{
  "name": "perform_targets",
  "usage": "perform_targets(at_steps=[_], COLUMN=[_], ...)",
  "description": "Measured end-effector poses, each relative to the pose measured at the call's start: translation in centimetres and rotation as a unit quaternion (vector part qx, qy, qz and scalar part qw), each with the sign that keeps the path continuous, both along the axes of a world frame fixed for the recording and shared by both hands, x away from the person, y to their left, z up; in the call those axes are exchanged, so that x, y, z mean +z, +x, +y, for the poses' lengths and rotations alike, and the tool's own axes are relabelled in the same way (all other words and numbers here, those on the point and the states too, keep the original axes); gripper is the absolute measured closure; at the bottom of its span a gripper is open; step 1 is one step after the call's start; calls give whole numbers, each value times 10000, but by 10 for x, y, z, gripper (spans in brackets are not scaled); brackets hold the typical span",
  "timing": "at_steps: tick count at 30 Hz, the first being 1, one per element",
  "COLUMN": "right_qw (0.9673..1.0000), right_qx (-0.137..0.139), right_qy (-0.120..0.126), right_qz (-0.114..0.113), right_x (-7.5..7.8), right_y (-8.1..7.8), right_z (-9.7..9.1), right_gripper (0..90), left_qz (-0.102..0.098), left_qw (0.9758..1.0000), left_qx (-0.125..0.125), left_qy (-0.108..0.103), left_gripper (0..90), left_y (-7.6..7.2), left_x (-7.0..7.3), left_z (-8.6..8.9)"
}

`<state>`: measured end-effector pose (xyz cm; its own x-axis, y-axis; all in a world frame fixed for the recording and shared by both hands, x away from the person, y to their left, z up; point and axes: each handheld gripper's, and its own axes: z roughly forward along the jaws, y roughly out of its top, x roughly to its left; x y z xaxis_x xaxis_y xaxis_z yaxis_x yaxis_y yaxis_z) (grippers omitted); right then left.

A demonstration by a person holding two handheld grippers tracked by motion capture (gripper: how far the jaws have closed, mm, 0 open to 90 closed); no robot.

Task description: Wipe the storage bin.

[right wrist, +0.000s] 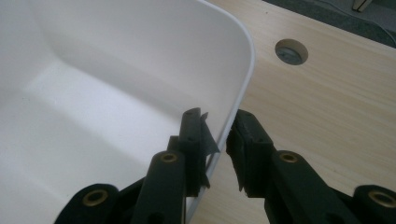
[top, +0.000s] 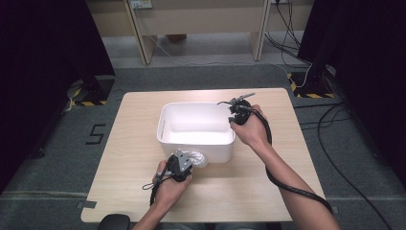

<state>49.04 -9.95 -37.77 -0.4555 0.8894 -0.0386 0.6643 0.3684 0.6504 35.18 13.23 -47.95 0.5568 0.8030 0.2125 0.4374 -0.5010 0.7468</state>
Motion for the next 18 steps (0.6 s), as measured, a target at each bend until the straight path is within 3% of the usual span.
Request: perform_targets(at_steps=[7, 18], right_qw=[10000, 10000], right_qx=[5, 9], right_qy=[4, 11], right_qz=[-4, 0], right_x=[0, 0], right_y=[0, 1], right_z=[0, 0], right_gripper=[747, 746], left_qz=[21, 171], left_qw=[9999, 9998], left_qx=[-67, -35], left_qy=[115, 125], left_gripper=[775, 775], left_y=[2, 3], left_x=[-6, -11], left_z=[0, -1])
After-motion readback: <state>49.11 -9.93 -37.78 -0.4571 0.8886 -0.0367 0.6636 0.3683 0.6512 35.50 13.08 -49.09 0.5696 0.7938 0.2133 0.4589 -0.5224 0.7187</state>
